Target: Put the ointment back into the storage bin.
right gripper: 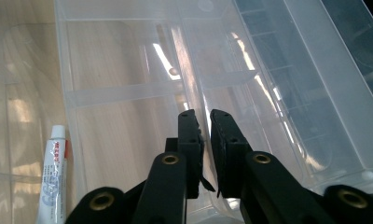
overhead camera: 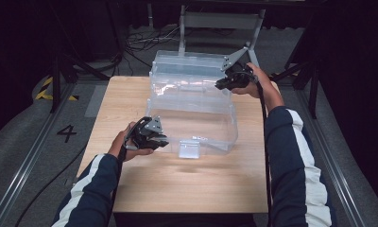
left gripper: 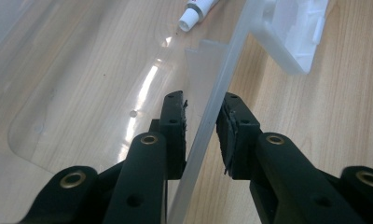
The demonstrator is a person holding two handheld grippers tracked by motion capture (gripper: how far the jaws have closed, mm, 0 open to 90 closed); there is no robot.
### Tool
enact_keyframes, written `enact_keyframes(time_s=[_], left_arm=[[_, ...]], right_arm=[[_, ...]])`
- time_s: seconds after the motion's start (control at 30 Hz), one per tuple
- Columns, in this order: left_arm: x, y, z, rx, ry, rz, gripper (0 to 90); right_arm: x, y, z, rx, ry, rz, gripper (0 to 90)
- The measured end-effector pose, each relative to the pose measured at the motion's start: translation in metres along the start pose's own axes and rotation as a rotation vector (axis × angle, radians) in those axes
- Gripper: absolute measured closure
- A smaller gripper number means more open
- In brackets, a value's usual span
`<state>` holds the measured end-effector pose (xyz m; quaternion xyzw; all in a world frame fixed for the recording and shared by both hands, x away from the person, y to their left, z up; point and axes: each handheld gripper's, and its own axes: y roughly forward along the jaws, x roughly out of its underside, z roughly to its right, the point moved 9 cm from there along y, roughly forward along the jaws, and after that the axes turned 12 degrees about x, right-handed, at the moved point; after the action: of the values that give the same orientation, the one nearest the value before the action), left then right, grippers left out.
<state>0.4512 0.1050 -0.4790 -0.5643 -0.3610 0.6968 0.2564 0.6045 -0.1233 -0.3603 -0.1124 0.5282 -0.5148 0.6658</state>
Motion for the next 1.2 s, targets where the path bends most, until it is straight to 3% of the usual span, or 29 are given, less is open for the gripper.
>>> enact_keyframes(time_s=[0.1,0.7,1.2], left_arm=[[0.0,0.0,0.0,-0.001,-0.003,0.002,73.2],[0.001,0.001,0.002,-0.006,-0.008,0.008,72.4],[0.001,0.001,0.003,-0.021,-0.008,0.012,71.9]], right_arm=[[-0.002,-0.002,-0.003,-0.009,-0.024,0.003,85.4],[-0.006,-0.017,-0.016,-0.028,-0.057,0.046,88.6],[-0.01,-0.033,-0.036,-0.057,-0.1,0.058,89.6]])
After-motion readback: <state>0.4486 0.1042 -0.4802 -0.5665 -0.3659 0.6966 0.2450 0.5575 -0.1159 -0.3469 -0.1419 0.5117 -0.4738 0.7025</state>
